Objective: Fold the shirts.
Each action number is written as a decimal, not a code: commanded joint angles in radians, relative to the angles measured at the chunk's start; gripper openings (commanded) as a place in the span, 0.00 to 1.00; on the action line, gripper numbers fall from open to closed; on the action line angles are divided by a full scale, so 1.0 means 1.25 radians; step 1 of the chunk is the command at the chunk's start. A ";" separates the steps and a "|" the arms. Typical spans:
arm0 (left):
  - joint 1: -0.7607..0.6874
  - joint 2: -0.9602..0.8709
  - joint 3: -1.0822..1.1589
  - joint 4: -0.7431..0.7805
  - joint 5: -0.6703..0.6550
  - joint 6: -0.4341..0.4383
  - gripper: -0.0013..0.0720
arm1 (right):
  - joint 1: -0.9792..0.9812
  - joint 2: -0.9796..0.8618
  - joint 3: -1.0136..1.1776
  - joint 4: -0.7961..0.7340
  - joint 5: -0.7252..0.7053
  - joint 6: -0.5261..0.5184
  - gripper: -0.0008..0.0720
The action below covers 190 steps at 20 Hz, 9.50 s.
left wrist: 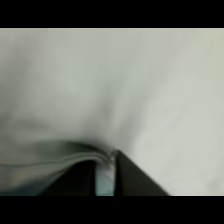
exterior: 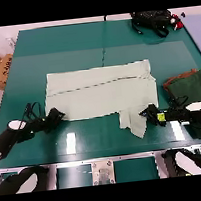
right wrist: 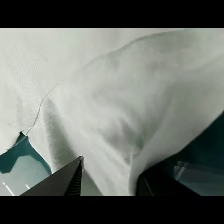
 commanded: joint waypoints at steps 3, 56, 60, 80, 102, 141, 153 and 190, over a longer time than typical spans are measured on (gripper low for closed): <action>0.002 -0.034 0.091 0.062 -0.056 0.046 0.05 | 0.000 0.001 0.001 -0.037 0.054 -0.008 0.46; 0.117 -0.518 1.039 0.237 -0.483 -0.023 0.98 | -0.068 -0.726 0.961 -0.018 0.342 -0.261 0.97; 0.093 -0.518 1.039 0.207 -0.494 -0.015 0.98 | -0.033 -0.761 0.968 0.013 0.325 -0.272 0.95; -0.531 -0.761 1.042 0.043 -0.096 0.061 0.05 | 0.092 -0.342 1.058 0.011 0.458 -0.157 0.03; 0.097 -0.698 1.435 0.366 -0.857 0.046 0.05 | 0.799 -0.642 1.058 0.145 -0.384 0.052 0.53; 0.114 -0.698 1.372 0.376 -0.854 0.082 0.05 | -0.042 -0.270 1.009 0.037 0.215 0.071 0.03; 0.114 -0.698 1.372 0.370 -0.856 0.082 0.05 | -0.620 0.011 0.889 -0.324 0.445 0.191 0.03; -0.006 -0.065 0.687 0.289 -0.750 0.107 0.05 | 0.291 0.100 0.437 -0.351 0.065 0.288 0.03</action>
